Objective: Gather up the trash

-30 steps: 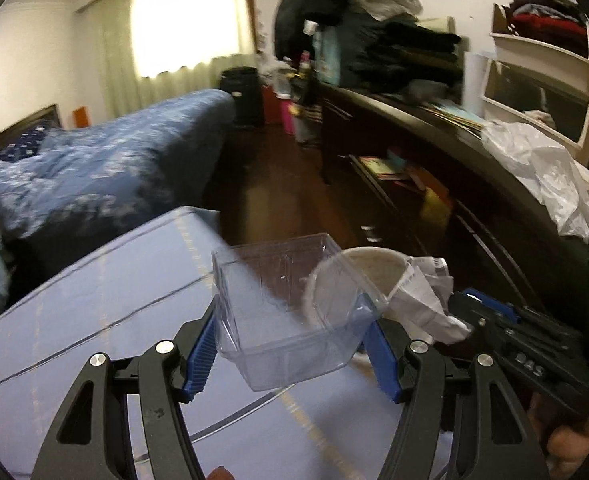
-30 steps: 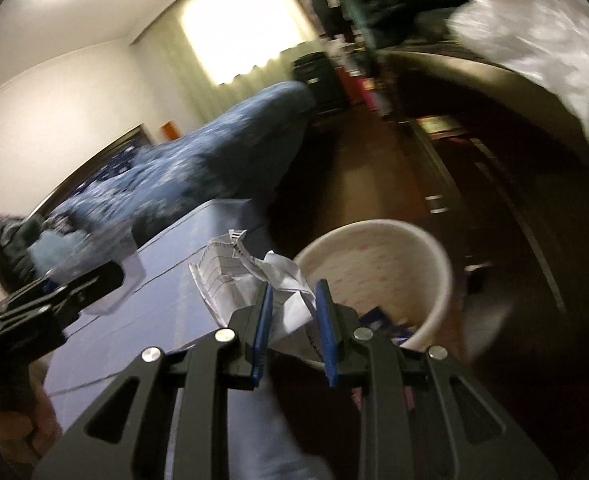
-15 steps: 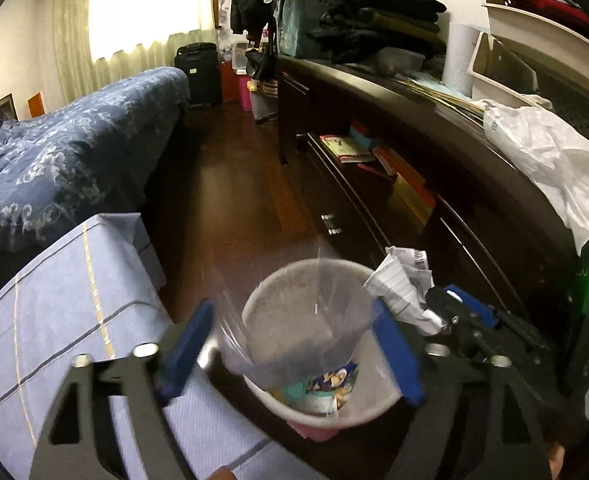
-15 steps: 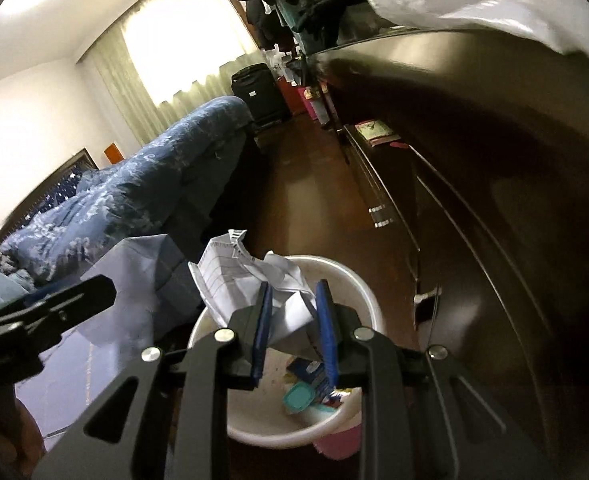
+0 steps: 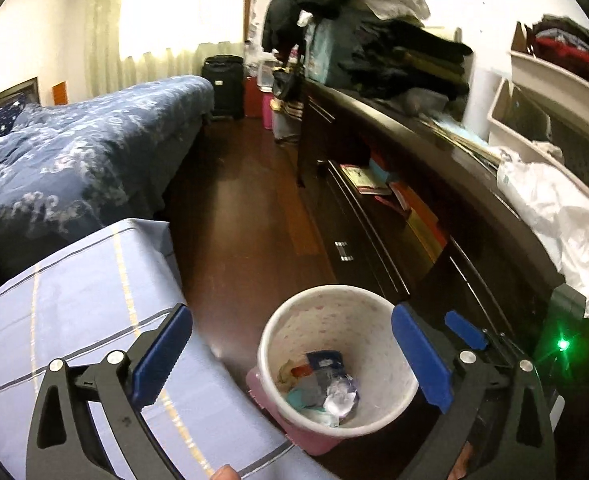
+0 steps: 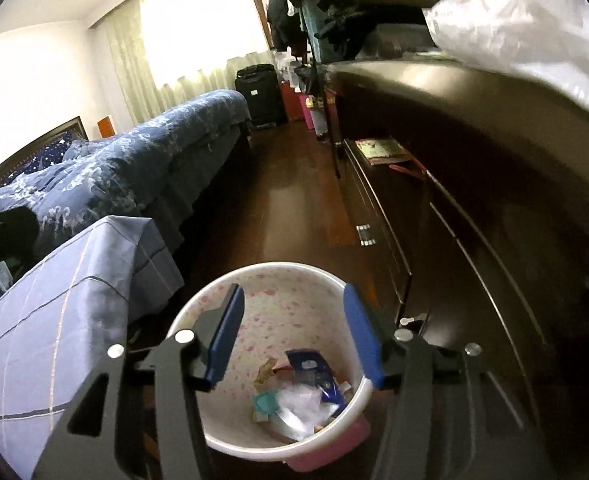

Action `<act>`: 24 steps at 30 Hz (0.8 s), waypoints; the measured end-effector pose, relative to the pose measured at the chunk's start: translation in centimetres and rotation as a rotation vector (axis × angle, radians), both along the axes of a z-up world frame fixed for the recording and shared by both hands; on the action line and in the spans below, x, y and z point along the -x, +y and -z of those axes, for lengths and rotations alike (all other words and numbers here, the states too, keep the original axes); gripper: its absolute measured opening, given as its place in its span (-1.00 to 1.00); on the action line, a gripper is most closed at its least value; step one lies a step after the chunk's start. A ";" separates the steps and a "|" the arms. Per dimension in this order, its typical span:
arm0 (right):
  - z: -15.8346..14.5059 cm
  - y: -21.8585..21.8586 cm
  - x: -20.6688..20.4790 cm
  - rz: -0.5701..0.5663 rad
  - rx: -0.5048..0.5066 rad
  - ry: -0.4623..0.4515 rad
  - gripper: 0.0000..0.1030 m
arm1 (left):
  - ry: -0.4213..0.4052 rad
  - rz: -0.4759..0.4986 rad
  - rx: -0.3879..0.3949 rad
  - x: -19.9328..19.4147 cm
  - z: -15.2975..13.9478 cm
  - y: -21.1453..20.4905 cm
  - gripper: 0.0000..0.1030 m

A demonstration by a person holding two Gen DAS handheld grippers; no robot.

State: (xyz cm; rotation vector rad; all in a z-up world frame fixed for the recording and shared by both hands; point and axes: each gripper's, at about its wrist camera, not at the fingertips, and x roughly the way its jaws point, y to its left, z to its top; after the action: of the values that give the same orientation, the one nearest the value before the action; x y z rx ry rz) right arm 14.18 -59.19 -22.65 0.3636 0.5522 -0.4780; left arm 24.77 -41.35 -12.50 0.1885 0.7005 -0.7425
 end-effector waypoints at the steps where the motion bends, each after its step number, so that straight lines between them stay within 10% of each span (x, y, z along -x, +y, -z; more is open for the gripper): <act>1: -0.3 0.4 0.1 -0.005 0.007 0.000 0.05 | -0.004 -0.008 0.006 0.2 -0.3 0.6 0.92; 16: -6.2 11.9 3.7 -0.173 0.162 -0.033 0.75 | -0.144 -0.227 0.021 4.5 -3.1 12.1 0.93; 24: -8.5 20.8 5.2 -0.312 0.085 -0.080 0.93 | -0.175 -0.450 -0.002 6.9 -3.0 21.5 0.93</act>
State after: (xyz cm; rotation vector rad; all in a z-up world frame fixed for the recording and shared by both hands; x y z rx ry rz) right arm 9.02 -38.39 -14.16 0.2088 0.4987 -0.1842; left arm 17.85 -19.85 -9.54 0.0904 0.5496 -0.2903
